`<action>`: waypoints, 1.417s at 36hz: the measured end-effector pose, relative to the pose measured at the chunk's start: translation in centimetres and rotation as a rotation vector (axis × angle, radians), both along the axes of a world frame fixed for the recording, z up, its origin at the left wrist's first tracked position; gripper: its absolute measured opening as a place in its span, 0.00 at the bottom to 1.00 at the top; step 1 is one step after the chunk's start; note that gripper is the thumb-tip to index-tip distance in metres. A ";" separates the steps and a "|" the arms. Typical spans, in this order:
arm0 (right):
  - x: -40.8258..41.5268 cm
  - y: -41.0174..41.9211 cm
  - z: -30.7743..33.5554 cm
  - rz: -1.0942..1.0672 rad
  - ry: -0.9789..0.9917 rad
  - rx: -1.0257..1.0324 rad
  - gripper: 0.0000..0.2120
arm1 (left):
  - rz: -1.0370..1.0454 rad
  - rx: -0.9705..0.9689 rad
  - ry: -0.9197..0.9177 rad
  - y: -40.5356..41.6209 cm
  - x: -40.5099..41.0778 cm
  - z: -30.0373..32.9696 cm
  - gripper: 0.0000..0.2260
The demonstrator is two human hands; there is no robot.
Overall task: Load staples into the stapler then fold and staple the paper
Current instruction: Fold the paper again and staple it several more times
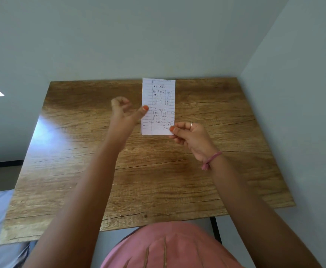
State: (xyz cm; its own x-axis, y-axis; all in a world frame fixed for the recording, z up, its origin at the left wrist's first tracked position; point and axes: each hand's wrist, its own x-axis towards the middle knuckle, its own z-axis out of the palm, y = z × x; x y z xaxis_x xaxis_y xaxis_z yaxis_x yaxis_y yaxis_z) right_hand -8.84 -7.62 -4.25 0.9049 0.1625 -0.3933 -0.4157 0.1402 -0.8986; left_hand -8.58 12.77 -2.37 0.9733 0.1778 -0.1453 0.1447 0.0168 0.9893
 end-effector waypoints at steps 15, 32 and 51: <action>-1.0 0.8 -2.1 0.182 0.005 -0.241 0.14 | -0.267 0.006 0.009 0.0 0.3 -1.3 0.11; 2.8 -3.9 -4.3 0.160 -0.266 -1.202 0.29 | -0.123 -0.011 0.056 -0.8 0.7 -0.5 0.09; 1.3 -3.5 2.0 0.157 0.112 0.323 0.18 | -0.414 0.219 -0.012 -0.9 0.0 2.9 0.17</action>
State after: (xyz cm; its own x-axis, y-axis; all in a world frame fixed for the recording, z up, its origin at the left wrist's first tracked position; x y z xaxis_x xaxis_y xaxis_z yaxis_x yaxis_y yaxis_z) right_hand -7.49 -11.15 -2.20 0.8136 0.4276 -0.3940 -0.5475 0.3354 -0.7667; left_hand -8.55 11.88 0.50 0.9702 -0.2003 -0.1361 0.0839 -0.2492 0.9648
